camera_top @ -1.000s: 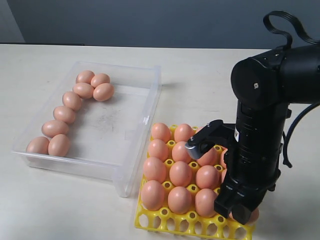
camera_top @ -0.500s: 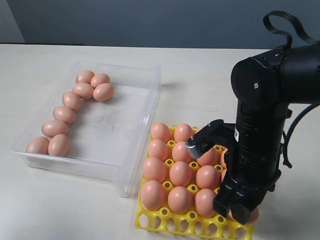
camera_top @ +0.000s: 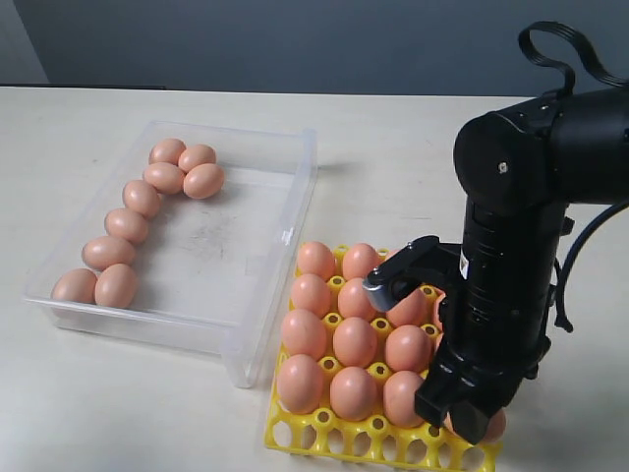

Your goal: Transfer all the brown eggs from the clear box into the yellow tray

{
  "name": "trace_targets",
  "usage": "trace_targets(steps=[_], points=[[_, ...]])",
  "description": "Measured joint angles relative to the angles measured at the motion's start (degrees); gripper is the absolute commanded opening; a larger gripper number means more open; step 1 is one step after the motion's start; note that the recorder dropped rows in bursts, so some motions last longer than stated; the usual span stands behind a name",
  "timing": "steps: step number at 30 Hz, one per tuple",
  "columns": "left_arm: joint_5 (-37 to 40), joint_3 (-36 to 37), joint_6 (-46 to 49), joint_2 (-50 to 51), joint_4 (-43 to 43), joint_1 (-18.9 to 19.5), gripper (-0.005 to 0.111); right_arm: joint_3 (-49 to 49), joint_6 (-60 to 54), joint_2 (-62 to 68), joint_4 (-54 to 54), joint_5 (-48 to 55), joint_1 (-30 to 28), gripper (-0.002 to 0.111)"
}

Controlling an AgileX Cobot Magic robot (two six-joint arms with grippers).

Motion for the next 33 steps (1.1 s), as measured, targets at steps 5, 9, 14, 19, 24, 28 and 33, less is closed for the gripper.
trace_targets(steps=[5, 9, 14, 19, 24, 28, 33], points=[[0.00, 0.00, 0.00, 0.00, 0.00, 0.00, 0.000, 0.00, 0.00, 0.00, 0.09, 0.00, 0.00, 0.047], [0.00, 0.00, 0.00, 0.00, 0.00, 0.00, 0.000, 0.00, 0.08, 0.00, -0.95, 0.00, 0.00, 0.066], [0.00, 0.00, 0.00, 0.00, 0.00, 0.00, 0.000, 0.00, 0.21, 0.00, -0.95, 0.00, 0.00, 0.071], [0.00, 0.00, 0.00, 0.00, 0.00, 0.00, 0.000, 0.00, 0.21, 0.00, -1.24, 0.11, 0.00, 0.071], [0.00, 0.00, 0.00, 0.00, 0.00, 0.00, 0.000, -0.36, 0.21, 0.00, -1.90, 0.20, 0.00, 0.071], [0.00, 0.00, 0.00, 0.00, 0.00, 0.00, 0.000, -3.14, 0.21, -1.32, -2.04, 0.24, 0.00, 0.071], [0.00, 0.00, 0.00, 0.00, 0.00, 0.00, 0.000, -8.86, 0.21, -2.46, -2.04, 0.13, 0.00, 0.071]])
